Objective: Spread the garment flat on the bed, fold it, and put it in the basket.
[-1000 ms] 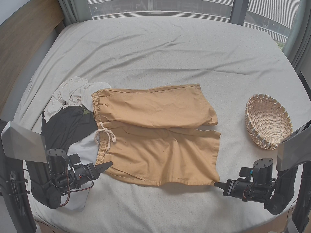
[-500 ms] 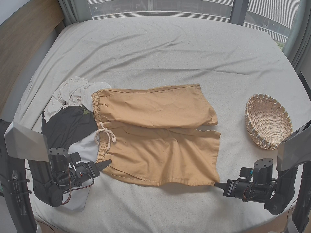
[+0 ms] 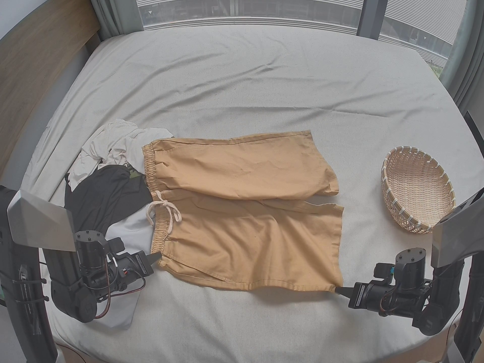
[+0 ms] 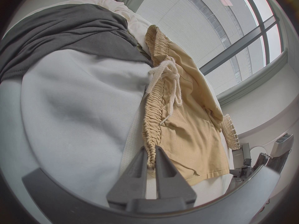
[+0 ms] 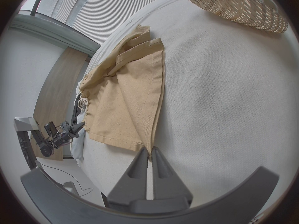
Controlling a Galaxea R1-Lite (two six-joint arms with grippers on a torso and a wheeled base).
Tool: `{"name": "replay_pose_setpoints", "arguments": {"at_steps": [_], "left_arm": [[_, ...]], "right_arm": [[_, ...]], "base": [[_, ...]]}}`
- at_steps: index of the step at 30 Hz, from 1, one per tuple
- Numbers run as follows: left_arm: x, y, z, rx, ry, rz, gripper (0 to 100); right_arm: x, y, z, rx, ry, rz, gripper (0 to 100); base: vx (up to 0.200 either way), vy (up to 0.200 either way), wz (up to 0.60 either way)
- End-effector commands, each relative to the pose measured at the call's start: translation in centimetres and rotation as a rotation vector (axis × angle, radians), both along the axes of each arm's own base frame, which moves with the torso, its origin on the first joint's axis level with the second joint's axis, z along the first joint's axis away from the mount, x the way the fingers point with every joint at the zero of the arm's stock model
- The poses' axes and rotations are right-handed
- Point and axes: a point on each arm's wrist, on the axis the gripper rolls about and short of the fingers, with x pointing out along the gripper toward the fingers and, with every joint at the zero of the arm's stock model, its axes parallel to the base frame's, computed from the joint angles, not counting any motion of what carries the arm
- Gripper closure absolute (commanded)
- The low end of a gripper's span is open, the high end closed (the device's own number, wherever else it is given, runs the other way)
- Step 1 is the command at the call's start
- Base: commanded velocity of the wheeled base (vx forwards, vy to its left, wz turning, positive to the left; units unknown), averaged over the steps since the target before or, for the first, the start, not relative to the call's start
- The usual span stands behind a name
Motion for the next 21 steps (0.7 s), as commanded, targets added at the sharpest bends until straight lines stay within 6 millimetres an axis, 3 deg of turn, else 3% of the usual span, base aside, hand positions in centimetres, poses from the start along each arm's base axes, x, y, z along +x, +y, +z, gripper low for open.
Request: {"name": "replay_pose_setpoints", "arguments": {"at_steps": [1, 6, 21], "left_arm": [[-1.4, -0.1, 1.6, -0.006, -0.018, -0.019, 100], [-3.9, -0.6, 2.9, -0.005, -0.005, -0.065, 100], [-6.0, -0.2, 2.0, 0.02, 0.087, -0.068, 100]], "right_arm": [[-0.7, -0.7, 0.2, -0.024, 0.009, -0.004, 100], [-0.5, -1.4, 0.8, -0.02, -0.015, -0.032, 100], [-2.7, -2.1, 1.8, -0.122, 0.084, 0.027, 100]], "base": [[0.0, 0.0, 0.0], [0.0, 0.0, 0.0], [0.0, 0.0, 0.0]]}}
